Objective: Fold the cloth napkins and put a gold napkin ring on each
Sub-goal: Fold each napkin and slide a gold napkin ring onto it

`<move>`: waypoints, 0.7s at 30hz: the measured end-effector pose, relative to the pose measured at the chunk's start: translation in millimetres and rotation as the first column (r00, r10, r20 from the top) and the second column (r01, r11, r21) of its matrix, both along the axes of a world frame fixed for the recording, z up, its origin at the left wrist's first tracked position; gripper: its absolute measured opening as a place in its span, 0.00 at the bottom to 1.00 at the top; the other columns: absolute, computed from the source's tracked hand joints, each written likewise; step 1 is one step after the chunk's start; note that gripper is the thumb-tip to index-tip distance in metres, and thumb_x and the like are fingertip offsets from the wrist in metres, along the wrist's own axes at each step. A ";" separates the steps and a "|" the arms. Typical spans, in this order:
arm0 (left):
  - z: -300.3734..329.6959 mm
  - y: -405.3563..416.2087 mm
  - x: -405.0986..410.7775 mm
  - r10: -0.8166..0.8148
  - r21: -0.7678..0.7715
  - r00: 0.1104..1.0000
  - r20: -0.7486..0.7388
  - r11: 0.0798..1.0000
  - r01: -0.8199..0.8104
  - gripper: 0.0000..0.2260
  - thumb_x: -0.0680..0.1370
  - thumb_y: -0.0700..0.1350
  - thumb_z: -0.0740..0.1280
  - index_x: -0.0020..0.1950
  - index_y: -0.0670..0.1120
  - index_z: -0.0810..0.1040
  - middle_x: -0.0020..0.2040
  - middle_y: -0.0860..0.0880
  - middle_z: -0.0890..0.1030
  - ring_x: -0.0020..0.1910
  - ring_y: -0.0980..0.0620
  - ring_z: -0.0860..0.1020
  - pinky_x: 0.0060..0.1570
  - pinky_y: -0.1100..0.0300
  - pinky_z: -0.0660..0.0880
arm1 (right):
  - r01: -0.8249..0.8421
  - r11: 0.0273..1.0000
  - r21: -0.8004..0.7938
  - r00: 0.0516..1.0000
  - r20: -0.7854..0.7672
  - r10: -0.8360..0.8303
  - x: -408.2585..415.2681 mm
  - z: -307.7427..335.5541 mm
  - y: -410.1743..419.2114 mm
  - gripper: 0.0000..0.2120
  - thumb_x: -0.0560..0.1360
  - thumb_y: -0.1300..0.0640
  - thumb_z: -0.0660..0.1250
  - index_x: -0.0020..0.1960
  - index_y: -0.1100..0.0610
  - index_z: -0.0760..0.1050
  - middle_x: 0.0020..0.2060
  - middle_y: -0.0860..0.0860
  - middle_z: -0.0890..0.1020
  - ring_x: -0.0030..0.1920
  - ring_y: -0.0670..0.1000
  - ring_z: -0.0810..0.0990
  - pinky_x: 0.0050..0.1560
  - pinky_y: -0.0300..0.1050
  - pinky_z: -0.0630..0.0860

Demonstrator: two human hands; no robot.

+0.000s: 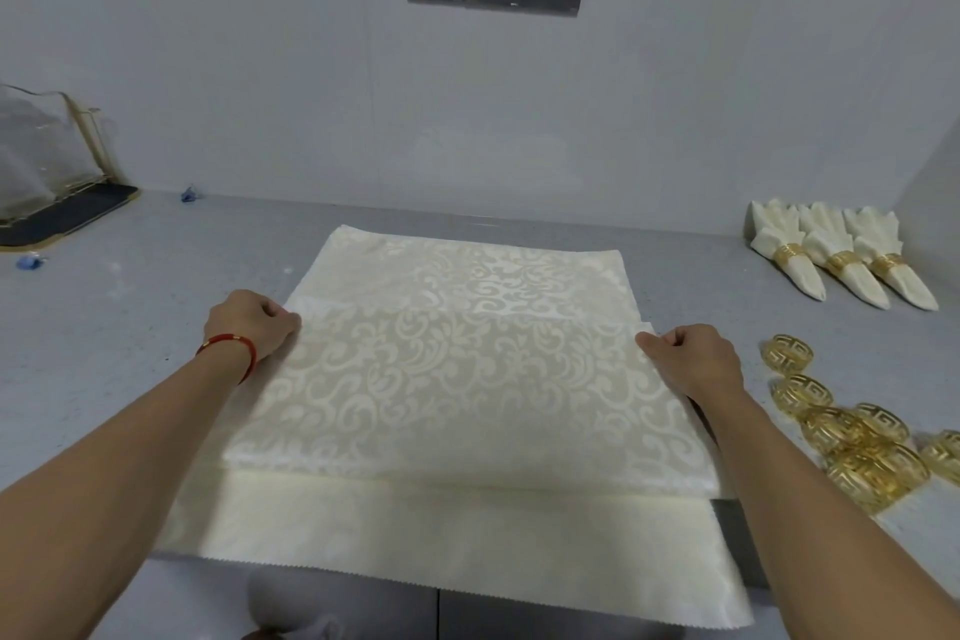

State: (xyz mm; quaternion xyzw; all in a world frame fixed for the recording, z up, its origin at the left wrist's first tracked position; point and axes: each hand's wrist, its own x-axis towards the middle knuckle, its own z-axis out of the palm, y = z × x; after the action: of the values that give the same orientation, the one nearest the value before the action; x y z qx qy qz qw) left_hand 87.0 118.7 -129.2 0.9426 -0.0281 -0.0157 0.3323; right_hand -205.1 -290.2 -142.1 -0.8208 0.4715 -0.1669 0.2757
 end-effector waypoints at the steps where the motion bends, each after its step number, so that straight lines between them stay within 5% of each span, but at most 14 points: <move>1: -0.3 -0.1 1.1 -0.001 0.004 1.000 -0.008 1.000 0.001 0.10 0.75 0.44 0.73 0.42 0.37 0.85 0.39 0.39 0.84 0.32 0.47 0.76 0.30 0.61 0.68 | 0.008 1.000 -0.007 1.000 -0.012 -0.008 0.6 0.7 1.1 0.20 0.74 0.44 0.71 0.30 0.52 0.68 0.25 0.49 0.72 0.28 0.53 0.72 0.33 0.44 0.67; 14: 0.7 1.0 9.6 -0.019 0.032 0.998 -0.065 0.999 0.021 0.11 0.73 0.46 0.76 0.45 0.38 0.85 0.44 0.40 0.85 0.36 0.45 0.76 0.41 0.56 0.73 | 0.037 0.998 -0.059 0.994 -0.104 -0.043 7.6 5.4 8.2 0.20 0.77 0.42 0.69 0.34 0.55 0.74 0.29 0.51 0.77 0.30 0.54 0.76 0.34 0.44 0.69; 18: 13.3 4.4 6.5 -0.097 0.037 0.992 -0.085 0.994 0.101 0.12 0.76 0.48 0.74 0.48 0.39 0.84 0.45 0.40 0.84 0.44 0.42 0.81 0.43 0.54 0.72 | -0.024 0.993 -0.114 1.000 -0.021 0.022 -4.1 15.2 20.3 0.17 0.81 0.41 0.64 0.55 0.55 0.74 0.47 0.52 0.80 0.46 0.55 0.78 0.45 0.50 0.73; 21: 19.4 1.9 -25.6 -0.238 0.217 0.961 0.139 0.954 0.205 0.17 0.78 0.49 0.70 0.62 0.41 0.77 0.59 0.38 0.79 0.55 0.37 0.77 0.53 0.48 0.74 | -0.189 0.919 -0.346 0.977 0.028 0.211 -16.6 22.0 62.6 0.16 0.82 0.45 0.64 0.64 0.55 0.74 0.57 0.53 0.78 0.58 0.56 0.77 0.54 0.52 0.74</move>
State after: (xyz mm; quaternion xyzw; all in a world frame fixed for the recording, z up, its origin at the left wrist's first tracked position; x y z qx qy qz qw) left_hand 61.3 120.6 -109.8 0.9603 -0.1594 0.0217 0.2281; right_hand -221.7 -227.6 -120.1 -0.8941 0.3399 -0.2439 0.1599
